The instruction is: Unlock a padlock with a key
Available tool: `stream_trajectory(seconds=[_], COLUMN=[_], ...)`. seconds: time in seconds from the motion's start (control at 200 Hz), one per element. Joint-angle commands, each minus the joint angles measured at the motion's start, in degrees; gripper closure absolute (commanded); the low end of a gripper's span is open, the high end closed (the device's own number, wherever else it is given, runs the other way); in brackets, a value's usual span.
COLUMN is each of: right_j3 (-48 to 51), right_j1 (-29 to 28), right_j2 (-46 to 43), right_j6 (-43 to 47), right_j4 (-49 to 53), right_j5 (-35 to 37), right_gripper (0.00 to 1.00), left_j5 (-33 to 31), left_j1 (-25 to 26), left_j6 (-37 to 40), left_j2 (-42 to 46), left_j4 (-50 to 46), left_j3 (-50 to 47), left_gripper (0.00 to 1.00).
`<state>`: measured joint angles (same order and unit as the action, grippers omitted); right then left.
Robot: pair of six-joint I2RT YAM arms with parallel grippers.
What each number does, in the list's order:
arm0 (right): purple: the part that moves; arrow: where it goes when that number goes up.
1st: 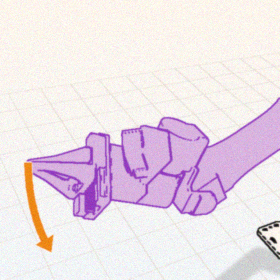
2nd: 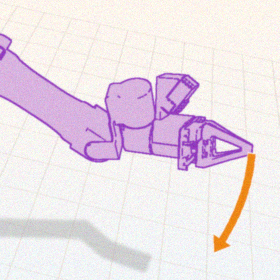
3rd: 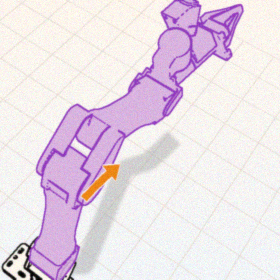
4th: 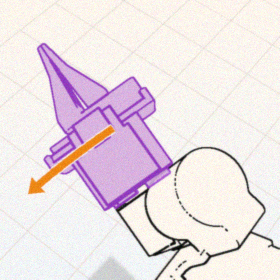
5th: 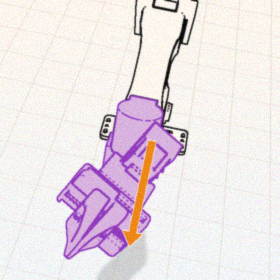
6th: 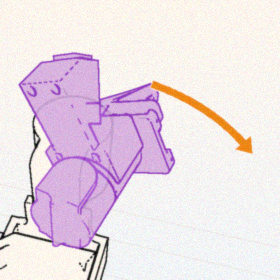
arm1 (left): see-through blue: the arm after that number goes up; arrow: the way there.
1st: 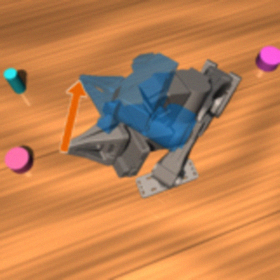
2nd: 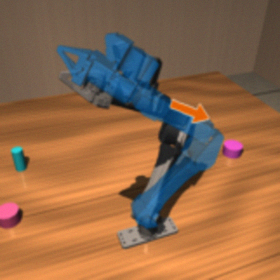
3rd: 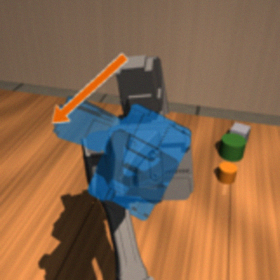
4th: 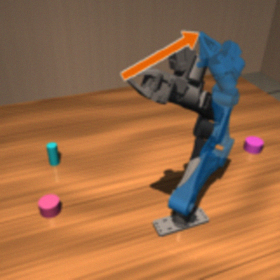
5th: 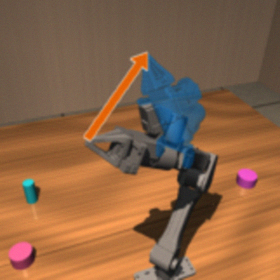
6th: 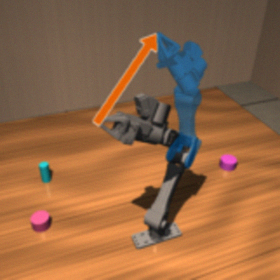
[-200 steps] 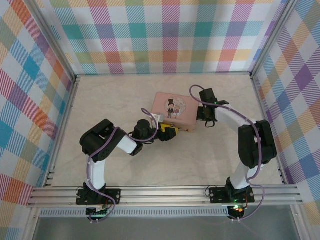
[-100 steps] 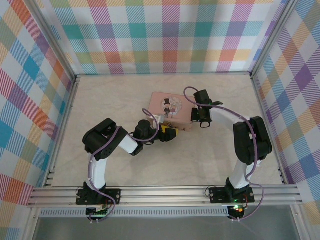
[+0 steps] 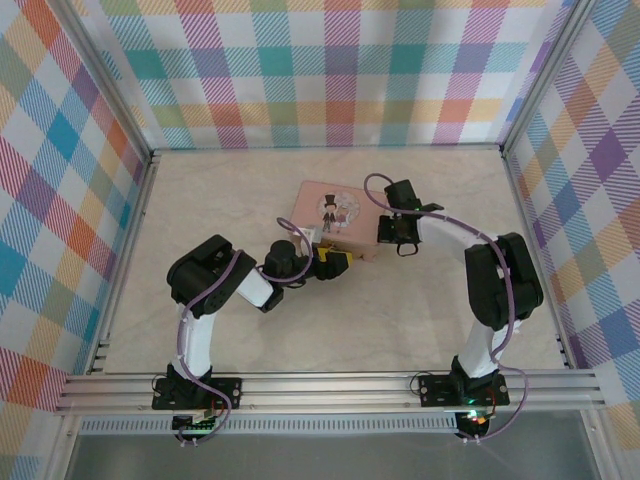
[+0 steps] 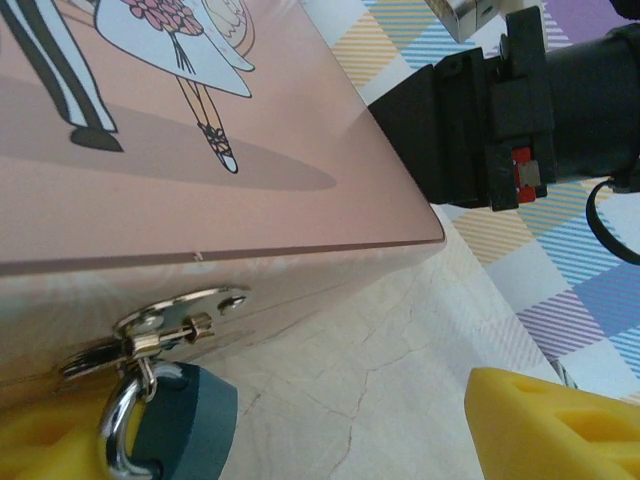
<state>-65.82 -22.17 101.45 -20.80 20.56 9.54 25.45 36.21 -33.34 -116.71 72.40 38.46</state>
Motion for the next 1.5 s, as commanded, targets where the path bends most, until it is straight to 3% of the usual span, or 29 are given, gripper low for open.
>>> stream_trajectory(seconds=[0.0, 0.265, 0.475, 0.58, 0.69, 1.285, 1.495], right_j3=[-1.0, -1.4, -1.7, -1.6, -1.5, -1.7, -6.0], right_j1=[-1.3, -1.4, -1.4, -1.4, -1.5, -1.8, -1.3], right_j2=[1.0, 1.2, 1.5, 1.4, 1.4, 1.4, 3.9], right_j6=[-0.9, -0.8, -0.9, -1.1, -1.2, -0.3, 1.2], right_j4=[-1.9, -1.4, -1.4, -1.5, -1.6, -1.5, 0.2], right_j5=[-2.6, -1.7, -2.0, -2.0, -2.2, -1.7, 0.2], right_gripper=[1.0, 1.0, 1.0, 1.0, 1.0, 1.0, 1.0], left_j5=[0.5, 0.7, 1.5, 2.7, 3.1, 6.3, 7.6], left_j1=[-0.3, -2.4, -4.0, -4.5, -4.7, -6.7, -6.9], left_j6=[-0.5, -1.9, -2.0, -1.7, -2.0, -1.6, -0.4], left_j2=[-0.7, 0.0, 1.4, 1.5, 1.4, 1.9, 4.0], left_j4=[3.2, 2.5, -1.2, -2.2, -3.3, -10.4, -16.0], left_j3=[0.6, -1.2, -1.9, -1.4, -0.7, 1.9, 1.4], left_gripper=[0.25, 0.36, 0.38, 0.48, 0.5, 0.82, 0.84])
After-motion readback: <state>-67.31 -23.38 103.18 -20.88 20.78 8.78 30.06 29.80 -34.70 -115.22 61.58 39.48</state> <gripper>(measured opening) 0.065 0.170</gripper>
